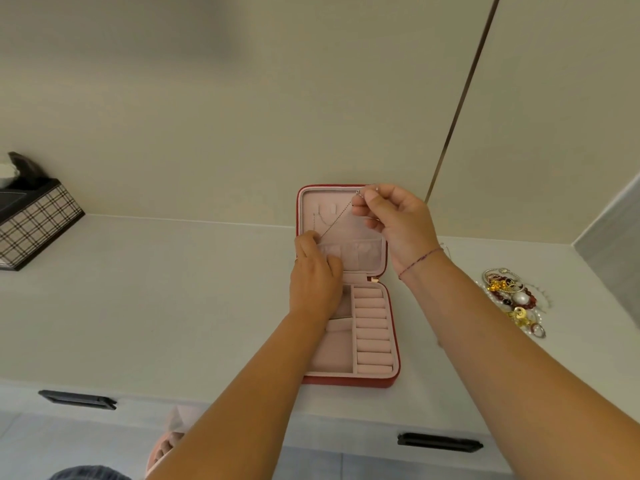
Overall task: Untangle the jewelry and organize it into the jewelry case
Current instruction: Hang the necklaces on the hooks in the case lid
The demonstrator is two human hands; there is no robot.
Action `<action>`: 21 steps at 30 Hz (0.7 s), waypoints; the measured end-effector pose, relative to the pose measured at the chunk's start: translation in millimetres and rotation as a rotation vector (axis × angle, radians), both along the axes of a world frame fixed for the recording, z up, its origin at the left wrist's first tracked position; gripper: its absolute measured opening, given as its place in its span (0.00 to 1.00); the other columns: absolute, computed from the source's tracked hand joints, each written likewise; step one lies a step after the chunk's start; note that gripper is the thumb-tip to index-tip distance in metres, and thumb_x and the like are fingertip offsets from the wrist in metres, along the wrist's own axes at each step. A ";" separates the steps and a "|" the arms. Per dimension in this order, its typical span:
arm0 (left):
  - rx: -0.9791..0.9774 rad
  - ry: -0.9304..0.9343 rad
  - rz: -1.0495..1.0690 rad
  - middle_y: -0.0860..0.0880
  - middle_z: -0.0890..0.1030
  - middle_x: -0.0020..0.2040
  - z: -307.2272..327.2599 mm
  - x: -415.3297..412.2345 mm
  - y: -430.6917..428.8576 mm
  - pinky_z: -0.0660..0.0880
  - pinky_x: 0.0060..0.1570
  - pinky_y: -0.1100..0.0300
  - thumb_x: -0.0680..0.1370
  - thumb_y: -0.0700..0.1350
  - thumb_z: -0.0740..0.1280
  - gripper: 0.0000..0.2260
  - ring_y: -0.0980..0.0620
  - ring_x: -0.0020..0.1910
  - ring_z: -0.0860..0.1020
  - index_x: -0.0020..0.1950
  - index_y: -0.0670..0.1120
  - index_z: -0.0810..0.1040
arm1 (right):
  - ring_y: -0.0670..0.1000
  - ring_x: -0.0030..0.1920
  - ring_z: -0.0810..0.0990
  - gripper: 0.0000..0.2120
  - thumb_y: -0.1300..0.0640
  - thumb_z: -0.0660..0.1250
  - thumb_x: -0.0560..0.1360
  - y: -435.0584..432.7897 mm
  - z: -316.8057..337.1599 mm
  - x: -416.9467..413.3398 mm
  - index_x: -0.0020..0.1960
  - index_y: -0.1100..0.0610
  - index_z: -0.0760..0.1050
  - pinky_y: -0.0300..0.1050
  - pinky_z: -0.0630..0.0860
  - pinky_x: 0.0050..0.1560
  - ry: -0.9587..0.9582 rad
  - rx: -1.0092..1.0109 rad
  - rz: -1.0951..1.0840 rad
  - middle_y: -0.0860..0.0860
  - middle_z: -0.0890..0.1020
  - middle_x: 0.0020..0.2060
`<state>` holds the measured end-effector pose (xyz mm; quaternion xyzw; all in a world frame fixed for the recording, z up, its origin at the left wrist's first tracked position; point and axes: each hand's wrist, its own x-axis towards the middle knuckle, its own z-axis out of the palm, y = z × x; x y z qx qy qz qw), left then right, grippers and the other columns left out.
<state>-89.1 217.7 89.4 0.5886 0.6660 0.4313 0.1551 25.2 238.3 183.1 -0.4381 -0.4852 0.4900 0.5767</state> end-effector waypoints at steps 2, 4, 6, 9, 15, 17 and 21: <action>0.009 0.015 -0.020 0.45 0.71 0.61 0.1 -1.1 1.1 0.76 0.46 0.51 0.81 0.48 0.59 0.14 0.45 0.49 0.76 0.63 0.42 0.64 | 0.46 0.40 0.82 0.03 0.61 0.65 0.77 2.5 -0.8 -1.6 0.47 0.57 0.78 0.37 0.74 0.40 -0.002 -0.010 0.003 0.50 0.84 0.40; 0.023 0.067 -0.048 0.46 0.70 0.59 -0.4 -1.8 2.2 0.74 0.46 0.54 0.80 0.57 0.55 0.20 0.48 0.50 0.75 0.62 0.43 0.68 | 0.46 0.41 0.82 0.04 0.60 0.65 0.77 4.2 -1.9 -3.6 0.47 0.56 0.78 0.37 0.74 0.41 -0.026 -0.015 0.017 0.50 0.83 0.40; 0.030 0.098 -0.057 0.47 0.70 0.58 -1.4 -2.4 3.9 0.74 0.45 0.57 0.78 0.62 0.49 0.26 0.50 0.50 0.75 0.59 0.42 0.71 | 0.46 0.41 0.82 0.04 0.60 0.65 0.77 5.4 -4.1 -5.8 0.46 0.57 0.78 0.37 0.75 0.42 -0.055 -0.017 0.035 0.50 0.83 0.40; 0.038 0.072 -0.061 0.48 0.69 0.54 -3.3 -3.2 5.8 0.75 0.44 0.55 0.77 0.64 0.47 0.29 0.50 0.47 0.75 0.54 0.42 0.74 | 0.46 0.42 0.82 0.04 0.60 0.64 0.77 7.6 -8.4 -7.8 0.47 0.58 0.78 0.38 0.75 0.43 -0.088 -0.021 0.060 0.54 0.83 0.45; 0.113 -0.100 -0.080 0.50 0.72 0.46 -3.5 -8.2 1.6 0.65 0.39 0.71 0.78 0.66 0.47 0.29 0.58 0.41 0.69 0.46 0.43 0.73 | 0.43 0.44 0.82 0.05 0.59 0.64 0.77 14.2 -2.9 -8.8 0.49 0.56 0.78 0.37 0.75 0.44 -0.124 0.009 0.125 0.49 0.84 0.43; 0.171 -0.189 -0.064 0.51 0.74 0.43 -3.6 -9.6 -0.5 0.66 0.40 0.75 0.77 0.66 0.46 0.31 0.59 0.42 0.71 0.48 0.42 0.76 | 0.44 0.44 0.81 0.05 0.61 0.64 0.77 16.5 -1.6 -9.8 0.47 0.56 0.79 0.35 0.75 0.43 -0.138 0.040 0.158 0.49 0.84 0.42; 0.242 -0.371 -0.024 0.46 0.76 0.38 -0.9 -10.1 -4.9 0.70 0.37 0.68 0.77 0.64 0.48 0.29 0.55 0.39 0.74 0.46 0.42 0.77 | 0.43 0.40 0.82 0.05 0.63 0.64 0.77 18.2 -12.7 -16.4 0.49 0.60 0.79 0.31 0.74 0.40 -0.273 0.046 0.204 0.52 0.83 0.41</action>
